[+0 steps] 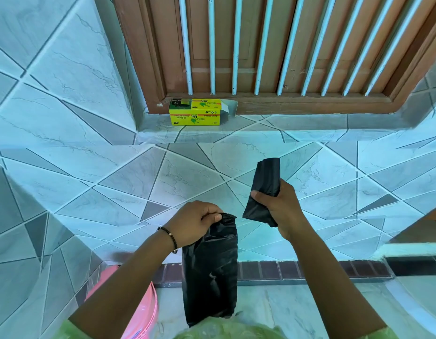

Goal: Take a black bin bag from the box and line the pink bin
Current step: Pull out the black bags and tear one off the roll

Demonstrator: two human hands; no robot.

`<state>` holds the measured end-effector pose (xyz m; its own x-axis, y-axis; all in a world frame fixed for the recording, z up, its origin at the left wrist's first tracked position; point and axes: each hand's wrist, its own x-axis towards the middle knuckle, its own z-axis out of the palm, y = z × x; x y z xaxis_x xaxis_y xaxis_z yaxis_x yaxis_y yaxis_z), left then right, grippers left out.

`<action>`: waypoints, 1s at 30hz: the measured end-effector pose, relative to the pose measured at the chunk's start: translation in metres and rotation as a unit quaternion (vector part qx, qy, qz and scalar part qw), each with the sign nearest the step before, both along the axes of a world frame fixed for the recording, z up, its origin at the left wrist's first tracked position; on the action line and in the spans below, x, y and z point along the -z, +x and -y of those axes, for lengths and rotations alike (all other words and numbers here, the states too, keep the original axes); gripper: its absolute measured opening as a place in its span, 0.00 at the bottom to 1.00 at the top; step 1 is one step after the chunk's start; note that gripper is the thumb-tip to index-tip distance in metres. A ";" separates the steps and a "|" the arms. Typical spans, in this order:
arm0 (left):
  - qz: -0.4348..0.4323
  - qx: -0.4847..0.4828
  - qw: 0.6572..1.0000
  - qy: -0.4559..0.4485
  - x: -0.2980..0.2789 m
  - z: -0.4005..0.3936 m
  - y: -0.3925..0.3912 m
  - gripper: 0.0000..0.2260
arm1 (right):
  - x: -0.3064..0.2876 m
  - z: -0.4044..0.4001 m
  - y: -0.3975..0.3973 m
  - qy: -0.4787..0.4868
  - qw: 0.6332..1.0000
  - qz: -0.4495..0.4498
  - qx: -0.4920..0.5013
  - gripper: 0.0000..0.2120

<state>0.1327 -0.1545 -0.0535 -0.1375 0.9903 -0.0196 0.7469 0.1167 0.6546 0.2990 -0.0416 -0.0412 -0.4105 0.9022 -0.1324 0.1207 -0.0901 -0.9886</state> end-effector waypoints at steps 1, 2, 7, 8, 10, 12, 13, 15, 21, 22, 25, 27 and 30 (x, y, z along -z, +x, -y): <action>0.000 0.002 1.000 0.001 0.000 0.001 0.000 0.09 | -0.001 -0.001 0.002 -0.005 1.000 0.001 -0.007 0.11; 0.000 0.003 1.000 0.004 0.000 0.000 0.000 0.09 | -0.003 -0.002 0.003 -0.006 1.000 0.001 -0.011 0.11; 0.011 -0.018 0.999 0.035 0.001 -0.002 0.004 0.10 | -0.002 0.000 -0.001 0.004 1.000 -0.012 0.011 0.11; 0.017 -0.018 0.999 0.037 0.002 -0.002 0.005 0.10 | -0.002 0.000 -0.001 0.009 1.000 -0.010 0.008 0.10; 0.035 -0.010 0.999 0.036 0.005 0.000 0.005 0.10 | -0.004 0.000 0.001 0.008 0.999 0.005 -0.032 0.11; 0.052 -0.011 0.998 0.035 0.006 0.002 0.005 0.09 | -0.009 0.002 0.004 -0.001 0.989 0.045 -0.142 0.14; 0.063 -0.021 0.997 0.036 0.005 0.002 0.004 0.09 | -0.010 0.003 0.005 -0.006 0.975 0.069 -0.212 0.16; 0.099 -0.053 0.993 0.042 0.002 0.001 0.003 0.09 | -0.011 0.006 0.004 -0.004 0.941 0.114 -0.318 0.18; 0.062 -0.062 0.996 0.019 -0.005 0.001 -0.007 0.13 | -0.013 0.003 -0.007 0.031 0.961 0.109 -0.251 0.11; 0.056 -0.052 0.997 0.007 -0.004 0.001 -0.008 0.13 | -0.014 0.002 -0.007 0.025 0.964 0.096 -0.248 0.11; 0.090 -0.007 0.996 -0.023 0.000 0.002 -0.006 0.17 | -0.012 0.005 -0.011 0.016 0.966 0.088 -0.244 0.08; 0.140 0.003 0.990 -0.030 0.003 0.000 0.000 0.19 | -0.009 0.006 -0.015 0.012 0.970 0.091 -0.226 0.07; 0.280 -0.046 0.958 -0.034 0.008 -0.003 0.006 0.16 | -0.005 0.010 -0.020 0.005 0.975 0.070 -0.211 0.05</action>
<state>0.1390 -0.1511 -0.0613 -0.1741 0.9682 -0.1797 0.2656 0.2219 0.9382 0.2793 -0.0514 -0.0361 -0.7244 0.6580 -0.2058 0.2789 0.0067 -0.9603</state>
